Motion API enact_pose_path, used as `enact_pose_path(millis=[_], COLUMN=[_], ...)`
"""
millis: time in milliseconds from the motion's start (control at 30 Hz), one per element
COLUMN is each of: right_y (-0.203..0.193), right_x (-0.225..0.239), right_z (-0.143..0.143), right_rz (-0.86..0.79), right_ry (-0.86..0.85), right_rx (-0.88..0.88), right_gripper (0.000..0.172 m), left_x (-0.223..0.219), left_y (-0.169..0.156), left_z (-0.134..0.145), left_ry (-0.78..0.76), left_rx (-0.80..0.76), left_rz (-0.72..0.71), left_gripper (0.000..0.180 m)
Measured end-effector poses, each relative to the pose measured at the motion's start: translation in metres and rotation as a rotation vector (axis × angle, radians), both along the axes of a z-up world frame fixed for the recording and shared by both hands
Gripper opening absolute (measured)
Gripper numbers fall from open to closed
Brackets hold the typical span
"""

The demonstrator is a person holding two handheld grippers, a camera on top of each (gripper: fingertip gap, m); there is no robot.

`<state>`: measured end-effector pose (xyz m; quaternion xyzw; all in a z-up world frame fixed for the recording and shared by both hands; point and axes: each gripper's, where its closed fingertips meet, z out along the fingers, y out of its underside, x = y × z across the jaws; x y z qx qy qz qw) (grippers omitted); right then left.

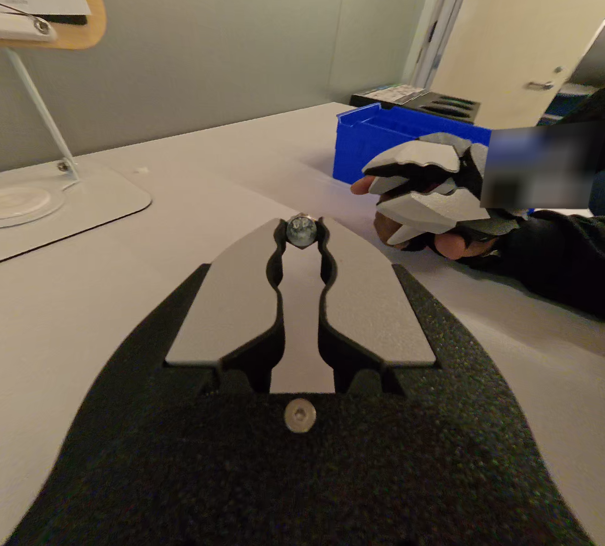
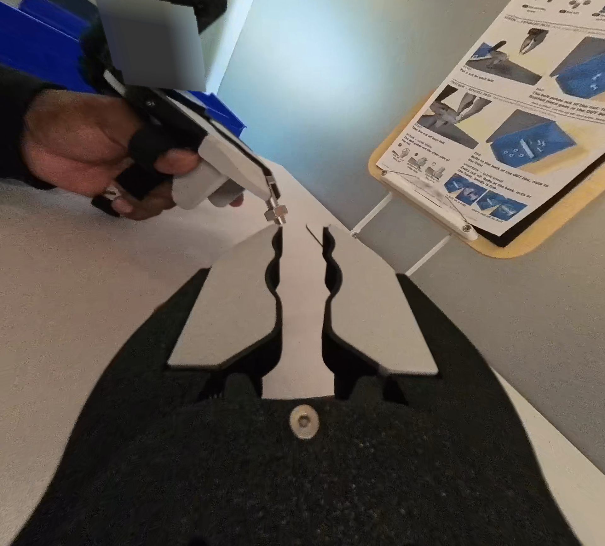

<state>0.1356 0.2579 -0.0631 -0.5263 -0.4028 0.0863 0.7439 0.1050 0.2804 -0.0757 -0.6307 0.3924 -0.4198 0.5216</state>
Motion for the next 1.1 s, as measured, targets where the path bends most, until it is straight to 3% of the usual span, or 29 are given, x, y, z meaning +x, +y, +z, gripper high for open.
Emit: enact_pose_path(millis=[533, 767, 933, 1100], right_y=[0.001, 0.007, -0.017, -0.032], right_x=[-0.001, -0.004, -0.032, -0.040], right_z=[-0.001, -0.011, -0.013, -0.006], right_rz=[0.078, 0.016, 0.326, 0.536], right_ry=[0.144, 0.128, 0.286, 0.439], right_rx=[-0.217, -0.291, -0.583, -0.809], right_gripper=[0.013, 0.009, 0.012, 0.022], left_x=[0.004, 0.005, 0.003, 0.001], left_y=[-0.003, -0.008, -0.037, -0.047], left_z=[-0.003, -0.005, 0.023, 0.025], left_ry=[0.063, 0.046, -0.217, -0.261], left_rx=[0.066, 0.056, 0.025, 0.046], left_rz=[0.029, -0.007, -0.280, -0.392], left_gripper=[0.017, 0.017, 0.017, 0.018])
